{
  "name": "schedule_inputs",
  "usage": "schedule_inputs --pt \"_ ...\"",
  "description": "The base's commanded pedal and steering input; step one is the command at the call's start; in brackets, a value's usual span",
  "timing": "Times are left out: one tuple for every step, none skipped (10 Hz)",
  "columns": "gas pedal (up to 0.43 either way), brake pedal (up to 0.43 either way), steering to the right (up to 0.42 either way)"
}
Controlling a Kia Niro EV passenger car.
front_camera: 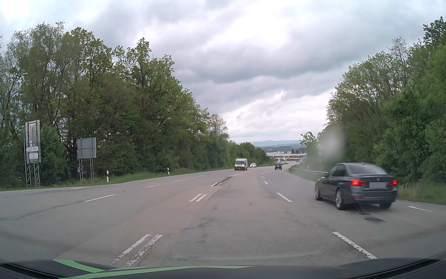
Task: Follow the waypoints while adhering to traffic rules and regulations
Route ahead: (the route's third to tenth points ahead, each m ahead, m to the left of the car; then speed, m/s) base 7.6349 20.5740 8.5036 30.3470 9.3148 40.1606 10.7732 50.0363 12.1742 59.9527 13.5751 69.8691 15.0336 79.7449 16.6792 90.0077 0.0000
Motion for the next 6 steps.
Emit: schedule_inputs --pt "0.000 0.262 0.004" --pt "0.000 0.262 0.004" --pt "0.000 0.262 0.004" --pt "0.000 0.262 0.004" --pt "0.000 0.262 0.004" --pt "0.000 0.262 0.004"
